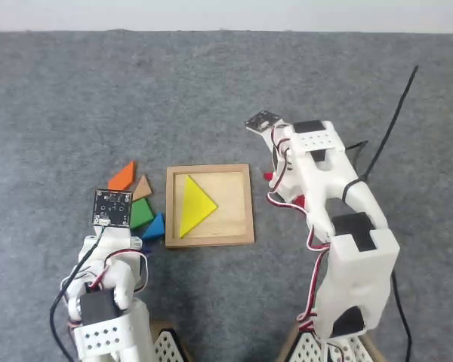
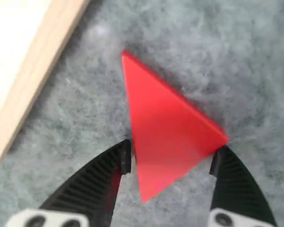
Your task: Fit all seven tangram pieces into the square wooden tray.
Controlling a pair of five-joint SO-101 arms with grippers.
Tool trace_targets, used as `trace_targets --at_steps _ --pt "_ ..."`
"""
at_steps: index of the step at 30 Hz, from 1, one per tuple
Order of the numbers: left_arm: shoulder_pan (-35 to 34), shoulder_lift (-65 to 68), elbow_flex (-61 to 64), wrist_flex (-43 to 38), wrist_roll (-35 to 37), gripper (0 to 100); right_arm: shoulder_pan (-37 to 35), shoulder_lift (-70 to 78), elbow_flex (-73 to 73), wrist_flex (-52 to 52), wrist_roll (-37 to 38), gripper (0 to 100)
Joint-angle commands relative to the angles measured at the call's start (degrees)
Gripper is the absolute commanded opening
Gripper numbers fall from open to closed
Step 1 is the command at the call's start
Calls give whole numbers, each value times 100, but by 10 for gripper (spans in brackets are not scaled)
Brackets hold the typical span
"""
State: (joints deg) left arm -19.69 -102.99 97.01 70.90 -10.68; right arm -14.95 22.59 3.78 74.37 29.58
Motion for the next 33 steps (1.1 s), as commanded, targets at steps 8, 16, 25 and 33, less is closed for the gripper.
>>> trace_targets --at_steps 8,16,25,33 --pt "35 -105 -48 35 35 15 -48 -453 -695 277 141 262" --pt "35 -105 -48 35 35 15 -66 -356 -527 391 1301 479" --pt "35 -105 -48 35 35 15 -75 699 -563 -470 1292 465" --pt "35 -105 -48 35 35 15 163 752 -563 -84 949 266"
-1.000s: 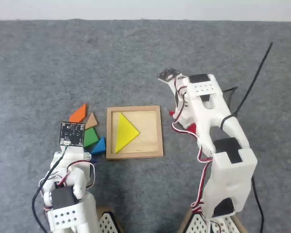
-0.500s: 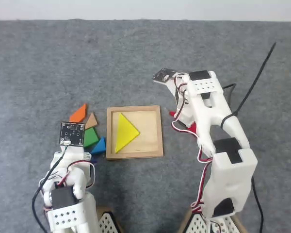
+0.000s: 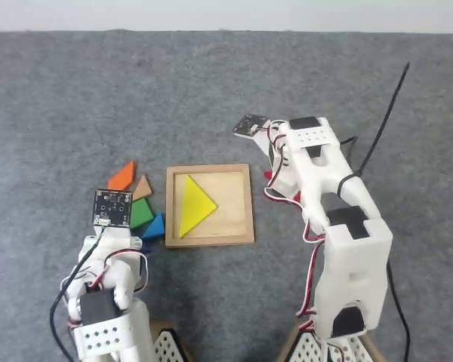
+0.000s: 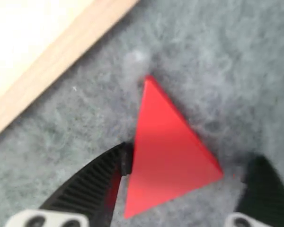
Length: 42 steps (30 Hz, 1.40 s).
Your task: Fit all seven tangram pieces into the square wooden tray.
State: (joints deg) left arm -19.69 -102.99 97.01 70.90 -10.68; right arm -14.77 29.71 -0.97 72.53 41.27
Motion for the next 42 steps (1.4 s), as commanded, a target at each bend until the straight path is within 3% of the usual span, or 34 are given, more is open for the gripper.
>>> trace_targets --at_steps 1,10,20,26,29,34,38,42 --pt "35 -105 -48 35 35 15 171 40 -88 136 -273 266" --pt "35 -105 -48 35 35 15 145 -31 -97 136 -378 270" --pt "35 -105 -48 35 35 15 119 -1121 -88 505 -545 270" --pt "35 -105 -48 35 35 15 -435 -1437 -97 549 -1934 270" --pt "35 -105 -48 35 35 15 -831 -1525 -202 593 -2286 270" --pt "35 -105 -48 35 35 15 -444 -1341 -369 910 -1222 288" --pt "35 -105 -48 35 35 15 75 -954 -396 1007 105 431" --pt "35 -105 -48 35 35 15 277 -426 -396 664 308 496"
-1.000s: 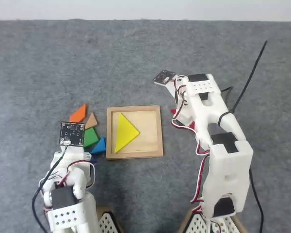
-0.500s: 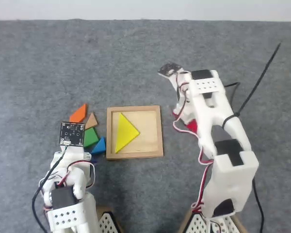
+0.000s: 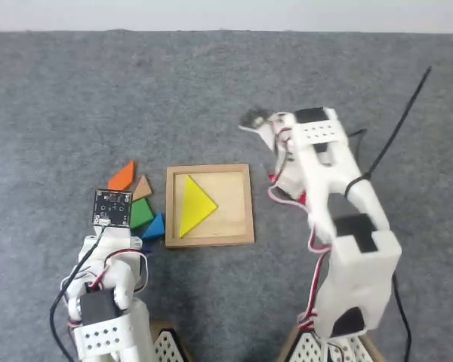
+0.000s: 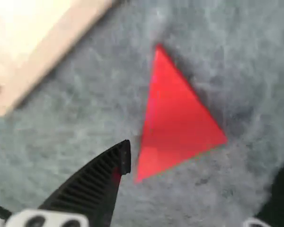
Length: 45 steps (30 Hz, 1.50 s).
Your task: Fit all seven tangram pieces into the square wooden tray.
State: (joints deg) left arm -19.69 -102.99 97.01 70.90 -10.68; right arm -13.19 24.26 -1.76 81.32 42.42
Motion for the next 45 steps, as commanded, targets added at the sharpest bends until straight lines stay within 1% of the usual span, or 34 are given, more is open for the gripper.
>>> trace_targets --at_steps 1,6,11,14,20,24,31,36,39,45 --pt "35 -105 -48 35 35 15 119 251 -316 -312 185 490" --pt "35 -105 -48 35 35 15 84 637 -396 -769 9 486" --pt "35 -105 -48 35 35 15 136 989 -598 -804 62 486" --pt "35 -105 -48 35 35 15 127 1182 -826 -629 62 478" --pt "35 -105 -48 35 35 15 119 1437 -1152 -127 9 303" --pt "35 -105 -48 35 35 15 119 1437 -1152 -75 -404 288" --pt "35 -105 -48 35 35 15 119 1402 -1152 -75 -492 242" --pt "35 -105 -48 35 35 15 66 927 -1143 -66 -923 240" --pt "35 -105 -48 35 35 15 -22 558 -1143 119 -1143 240" --pt "35 -105 -48 35 35 15 -391 198 -1231 382 -2259 238"
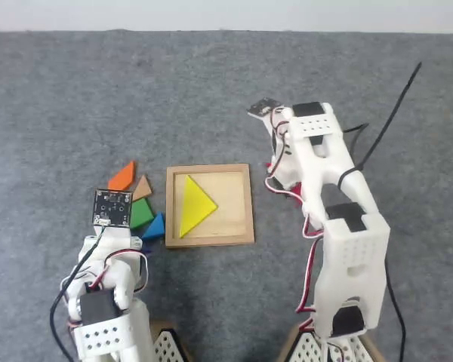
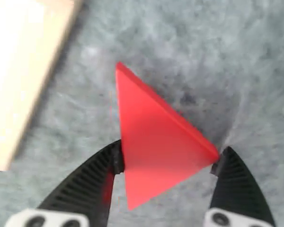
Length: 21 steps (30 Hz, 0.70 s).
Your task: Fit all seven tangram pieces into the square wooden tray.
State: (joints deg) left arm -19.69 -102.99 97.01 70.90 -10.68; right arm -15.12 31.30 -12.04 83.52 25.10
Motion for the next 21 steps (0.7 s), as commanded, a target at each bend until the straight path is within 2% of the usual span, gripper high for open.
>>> trace_targets --at_steps 1,9,10,12,13,17,21 --pt "35 -105 -48 35 35 15 -286 -549 -316 242 -747 238" --pt "35 -105 -48 35 35 15 -831 -391 -1600 1095 -3358 237" --pt "35 -105 -48 35 35 15 -875 -347 -1688 1130 -3569 237" --pt "35 -105 -48 35 35 15 -901 -286 -1802 1156 -3481 237" --pt "35 -105 -48 35 35 15 -866 -259 -1837 1165 -3112 240" --pt "35 -105 -48 35 35 15 -541 -171 -1670 1174 -35 261" --pt "35 -105 -48 35 35 15 -321 13 -1644 1182 2198 392"
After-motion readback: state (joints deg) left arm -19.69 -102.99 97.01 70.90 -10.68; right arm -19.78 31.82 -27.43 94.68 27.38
